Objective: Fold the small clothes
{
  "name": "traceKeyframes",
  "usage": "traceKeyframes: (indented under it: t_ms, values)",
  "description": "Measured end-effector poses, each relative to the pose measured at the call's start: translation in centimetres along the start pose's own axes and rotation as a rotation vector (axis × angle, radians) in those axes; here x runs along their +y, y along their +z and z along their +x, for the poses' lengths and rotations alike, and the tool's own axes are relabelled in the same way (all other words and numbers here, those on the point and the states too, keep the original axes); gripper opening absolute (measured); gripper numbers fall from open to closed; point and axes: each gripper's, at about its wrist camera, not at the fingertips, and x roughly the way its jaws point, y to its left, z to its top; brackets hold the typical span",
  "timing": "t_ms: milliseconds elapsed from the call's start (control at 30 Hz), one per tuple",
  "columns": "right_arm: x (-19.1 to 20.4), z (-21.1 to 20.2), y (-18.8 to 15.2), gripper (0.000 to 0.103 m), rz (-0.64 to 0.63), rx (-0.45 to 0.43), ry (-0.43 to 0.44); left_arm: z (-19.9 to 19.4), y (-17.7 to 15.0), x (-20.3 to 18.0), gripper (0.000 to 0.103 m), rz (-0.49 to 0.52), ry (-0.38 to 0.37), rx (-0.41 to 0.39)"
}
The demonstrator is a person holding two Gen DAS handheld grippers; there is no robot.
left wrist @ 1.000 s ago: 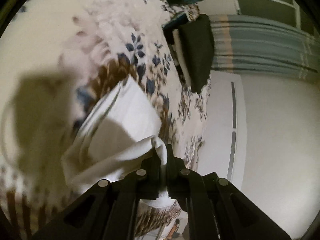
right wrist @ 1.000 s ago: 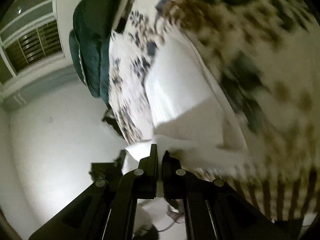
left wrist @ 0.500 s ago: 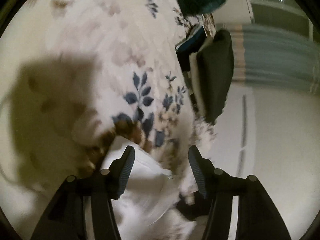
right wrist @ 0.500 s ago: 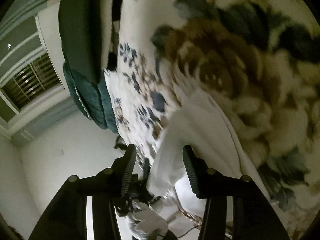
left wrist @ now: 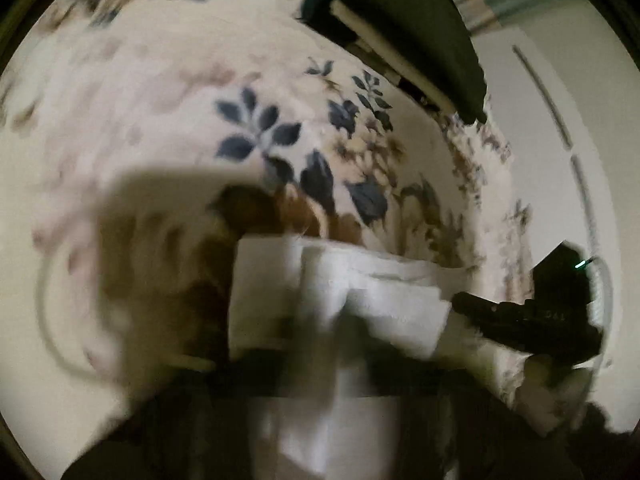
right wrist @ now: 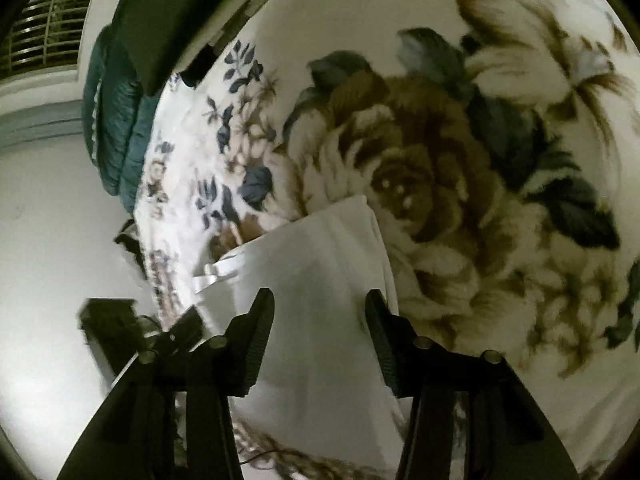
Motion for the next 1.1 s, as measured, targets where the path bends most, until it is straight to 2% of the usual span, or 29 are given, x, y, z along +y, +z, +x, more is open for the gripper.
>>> traceKeyframes:
  t_ms: [33, 167, 200, 333, 367, 400, 467, 500, 533, 567, 700, 800, 833, 867, 900, 933, 1000, 1100]
  values:
    - [0.2, 0.0, 0.1, 0.005, -0.011, -0.011, -0.008, -0.4, 0.3, 0.0, 0.002, -0.003, -0.011, -0.024]
    - [0.7, -1.7, 1.0, 0.003, -0.015, -0.098, -0.036, -1.0, 1.5, 1.9, 0.002, -0.061, 0.032, -0.065]
    - [0.5, -1.6, 1.2, 0.003, -0.017, -0.103, -0.049, -1.0, 1.6, 2.8, 0.002, -0.082, 0.016, -0.06]
    - [0.2, 0.0, 1.8, 0.005, 0.002, -0.042, -0.084, -1.0, 1.0, 4.2, 0.007, -0.136, -0.014, -0.012]
    - [0.2, 0.1, 1.8, 0.005, 0.005, -0.027, -0.092, -1.2, 0.7, 4.4, 0.017, -0.161, -0.032, 0.012]
    - [0.1, -0.3, 1.5, 0.009, 0.008, -0.021, -0.09, -1.6, 0.3, 4.6, 0.023, -0.176, -0.035, 0.023]
    - [-0.3, -1.5, 0.7, 0.023, 0.004, -0.016, -0.07, -2.8, -0.9, 4.8, 0.037, -0.201, -0.074, 0.017]
    - [-0.6, -2.0, 0.2, 0.042, 0.002, -0.011, -0.076, -3.7, -1.9, 5.0, 0.039, -0.218, -0.081, 0.009]
    - [-0.9, -2.5, -0.5, 0.05, -0.001, -0.01, -0.08, -4.3, -3.0, 5.1, 0.045, -0.233, -0.09, 0.007]
    - [-1.3, -3.1, -1.4, 0.05, -0.009, 0.0, -0.081, -4.8, -4.0, 5.0, 0.049, -0.247, -0.106, 0.008]
    - [-3.2, -3.0, -5.4, 0.05, -0.009, 0.106, -0.084, -4.9, -8.6, 4.5, 0.049, -0.286, -0.144, 0.055]
    - [-4.5, -1.4, -7.9, 0.05, 0.006, 0.176, -0.079, -3.9, -10.5, 3.4, 0.045, -0.274, -0.136, 0.06]
    - [-4.9, -0.9, -8.7, 0.05, 0.017, 0.192, -0.06, -3.9, -11.0, 3.1, 0.032, -0.258, -0.13, 0.039]
    - [-5.1, -0.5, -9.2, 0.049, 0.019, 0.191, -0.048, -3.8, -11.2, 2.8, 0.016, -0.237, -0.121, 0.032]
    - [-5.1, -0.6, -9.6, 0.031, 0.014, 0.163, -0.052, -3.7, -11.3, 2.5, 0.014, -0.218, -0.11, 0.033]
    - [-5.0, -0.7, -10.0, 0.009, 0.011, 0.139, -0.06, -3.7, -11.3, 2.5, 0.014, -0.225, -0.104, 0.025]
    - [-4.8, -1.1, -10.3, 0.004, 0.018, 0.112, -0.066, -3.8, -11.2, 3.0, 0.014, -0.244, -0.118, 0.023]
    - [-5.5, -2.0, -10.0, 0.001, 0.057, 0.073, -0.08, -4.5, -11.0, 4.1, 0.014, -0.237, -0.097, 0.026]
